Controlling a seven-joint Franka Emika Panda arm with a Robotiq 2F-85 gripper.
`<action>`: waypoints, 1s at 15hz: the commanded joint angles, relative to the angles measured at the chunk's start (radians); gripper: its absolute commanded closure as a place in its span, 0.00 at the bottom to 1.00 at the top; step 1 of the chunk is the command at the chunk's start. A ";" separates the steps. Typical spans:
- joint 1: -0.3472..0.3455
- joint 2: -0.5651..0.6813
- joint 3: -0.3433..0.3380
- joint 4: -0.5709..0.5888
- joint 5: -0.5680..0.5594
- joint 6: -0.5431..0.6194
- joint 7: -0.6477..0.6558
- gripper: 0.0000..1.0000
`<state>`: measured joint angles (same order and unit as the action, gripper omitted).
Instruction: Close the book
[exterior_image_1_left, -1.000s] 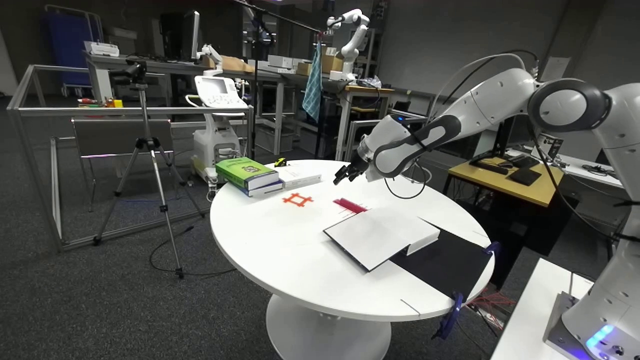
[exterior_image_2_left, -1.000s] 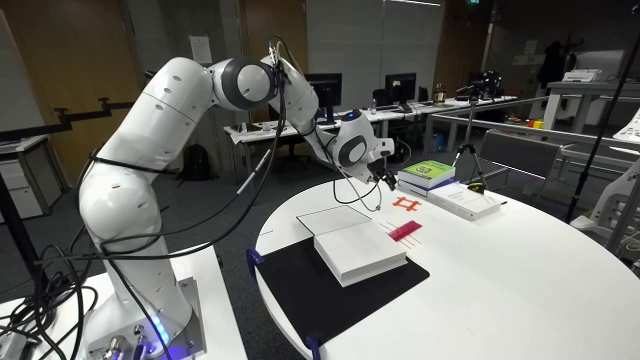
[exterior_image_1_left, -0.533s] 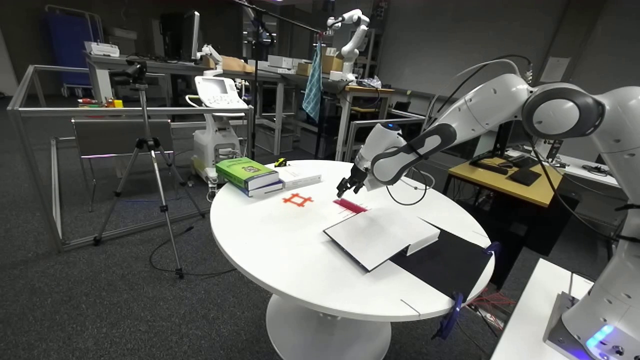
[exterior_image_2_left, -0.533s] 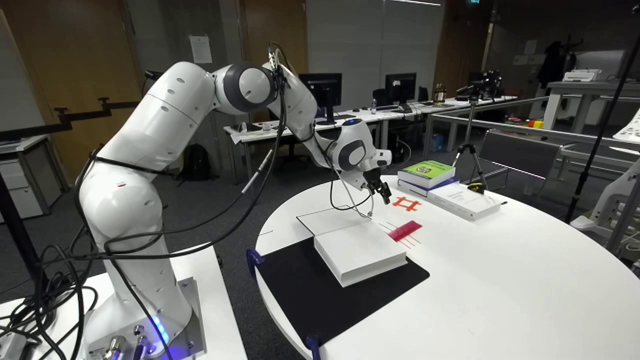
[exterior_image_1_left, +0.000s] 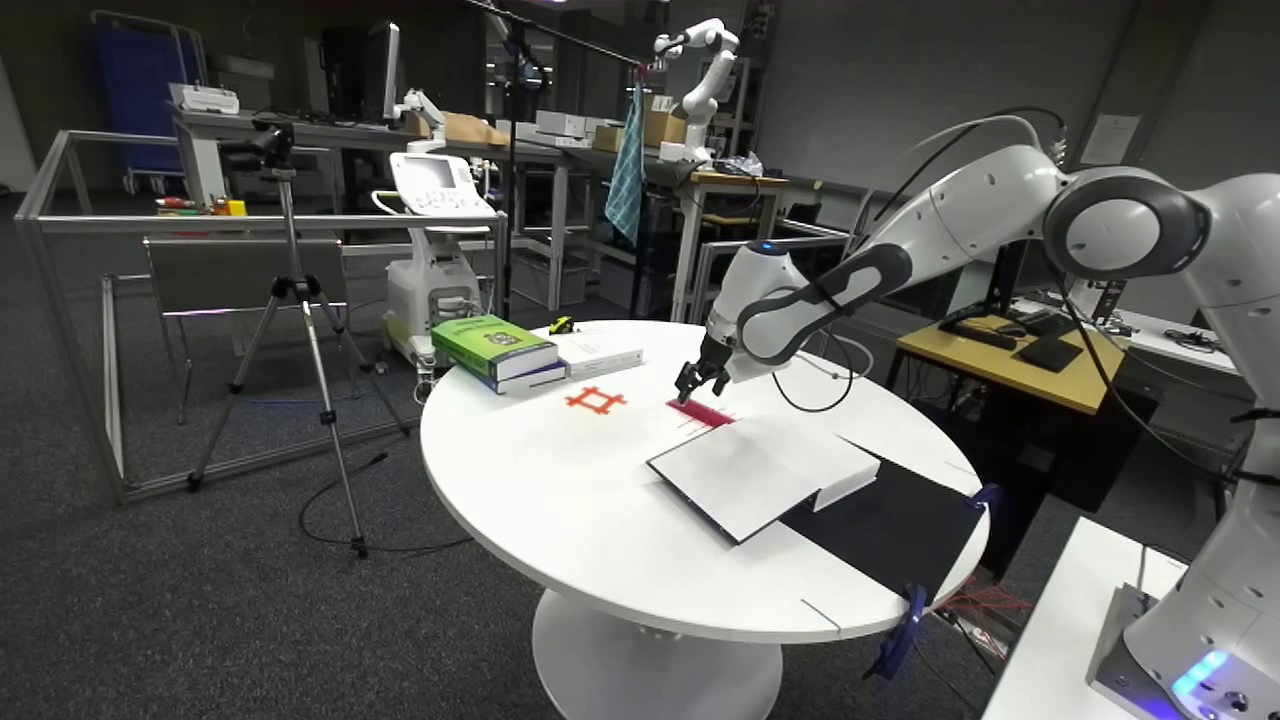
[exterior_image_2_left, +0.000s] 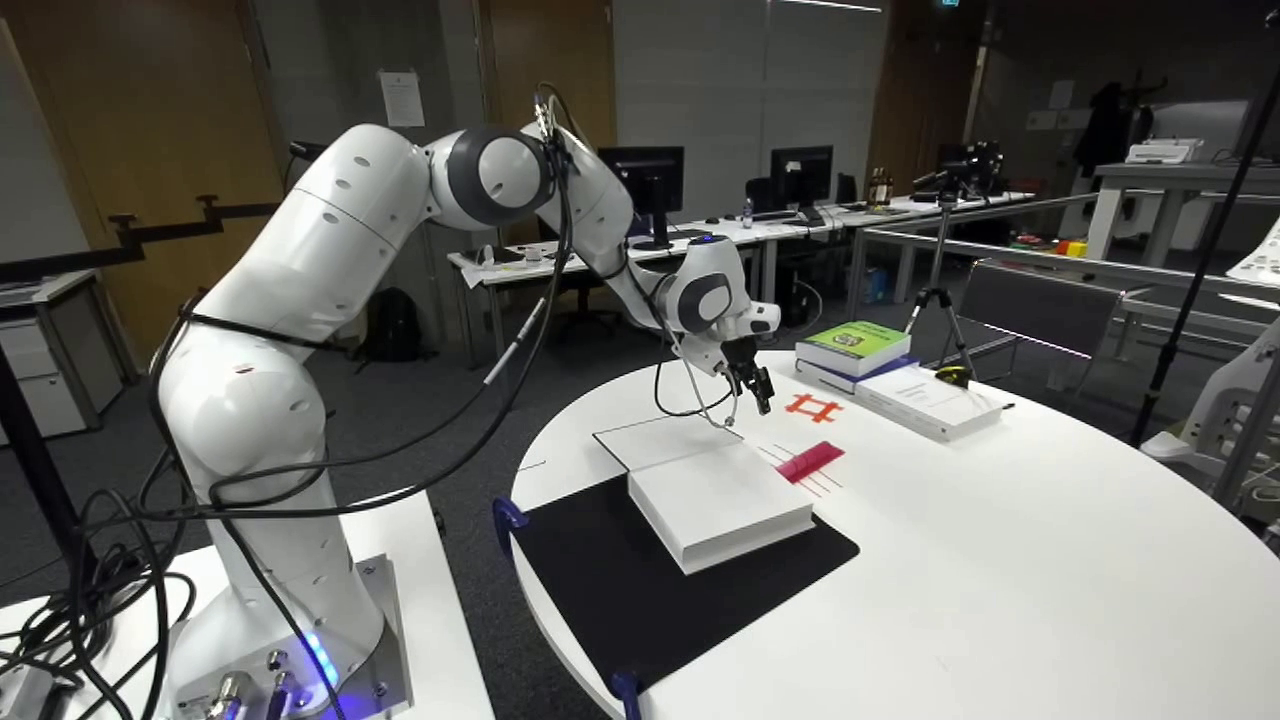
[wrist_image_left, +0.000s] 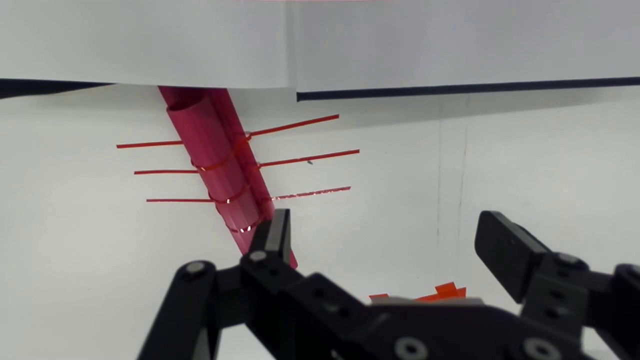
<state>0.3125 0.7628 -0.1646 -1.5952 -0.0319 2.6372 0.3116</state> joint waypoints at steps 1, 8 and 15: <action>-0.009 0.017 -0.001 0.016 -0.046 -0.027 0.027 0.00; -0.026 0.000 0.024 -0.008 -0.025 -0.011 0.028 0.00; -0.017 0.005 0.025 -0.049 -0.026 0.094 0.041 0.00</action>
<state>0.3006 0.7805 -0.1484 -1.6095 -0.0428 2.6874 0.3322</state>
